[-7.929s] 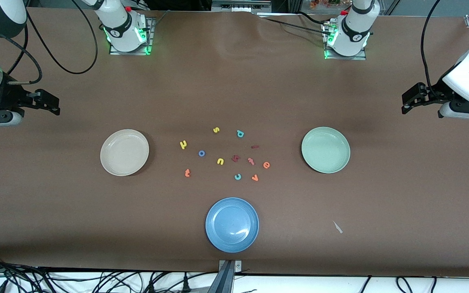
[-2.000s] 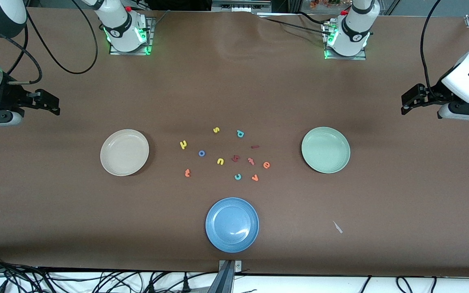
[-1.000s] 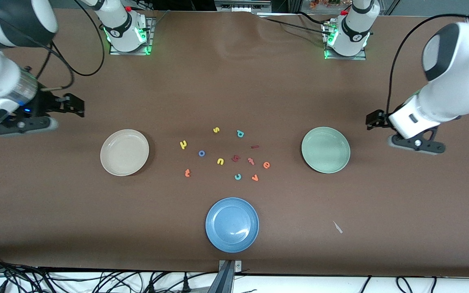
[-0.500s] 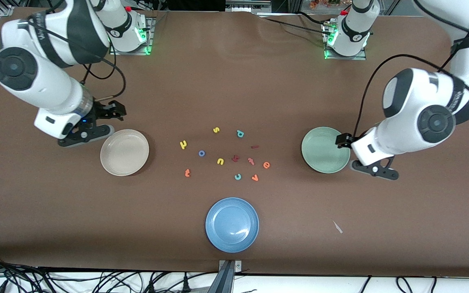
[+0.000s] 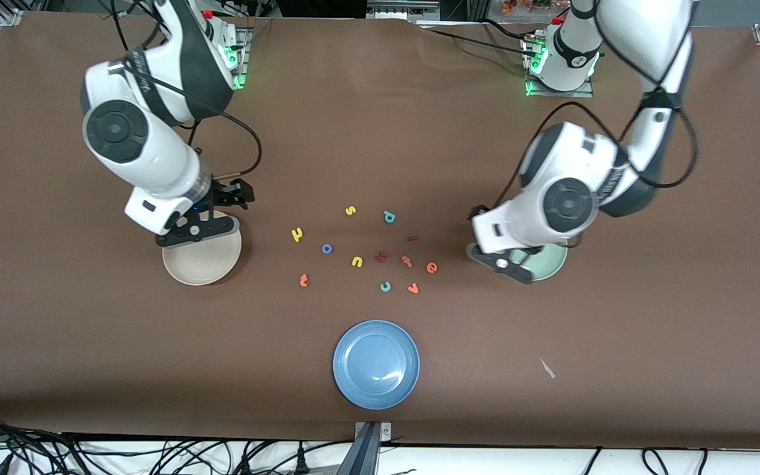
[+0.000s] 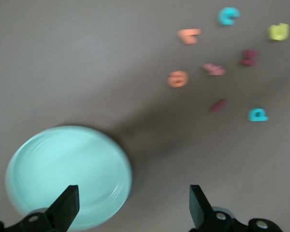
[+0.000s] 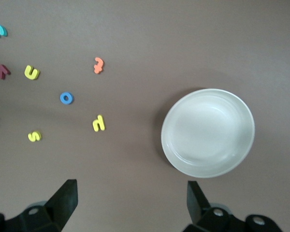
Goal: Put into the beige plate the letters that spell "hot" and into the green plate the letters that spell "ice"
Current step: 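Reach the right gripper to yellow h while the left gripper reaches maroon bar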
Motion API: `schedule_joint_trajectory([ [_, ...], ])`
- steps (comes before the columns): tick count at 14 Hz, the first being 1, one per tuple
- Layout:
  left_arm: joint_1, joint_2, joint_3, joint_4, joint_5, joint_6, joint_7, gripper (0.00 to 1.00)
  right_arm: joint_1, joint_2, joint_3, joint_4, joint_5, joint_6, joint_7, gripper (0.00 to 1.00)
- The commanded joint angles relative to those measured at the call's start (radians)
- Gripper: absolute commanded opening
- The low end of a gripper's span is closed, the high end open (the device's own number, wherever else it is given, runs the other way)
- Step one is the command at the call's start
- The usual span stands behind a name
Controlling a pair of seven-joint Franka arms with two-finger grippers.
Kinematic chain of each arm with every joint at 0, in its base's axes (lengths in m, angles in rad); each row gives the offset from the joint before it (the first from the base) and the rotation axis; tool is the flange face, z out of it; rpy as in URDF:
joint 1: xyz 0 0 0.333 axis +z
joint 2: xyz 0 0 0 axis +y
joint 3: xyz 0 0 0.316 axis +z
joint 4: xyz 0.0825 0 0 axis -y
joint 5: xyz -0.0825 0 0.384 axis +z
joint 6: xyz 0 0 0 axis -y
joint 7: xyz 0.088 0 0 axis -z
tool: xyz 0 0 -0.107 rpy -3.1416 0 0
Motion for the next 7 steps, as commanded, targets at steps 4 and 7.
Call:
schedule_joint_trajectory([
  [4, -0.032, 0.107, -0.074, -0.014, -0.034, 0.195, 0.357, 0.99, 0.060, 0.142, 0.026, -0.134, 0.025, 0.364, 0.114, 1.00],
  [7, -0.044, 0.104, -0.108, -0.178, -0.031, 0.424, 0.360, 0.91, 0.063, 0.190, 0.070, -0.136, 0.025, 0.378, 0.201, 1.00],
])
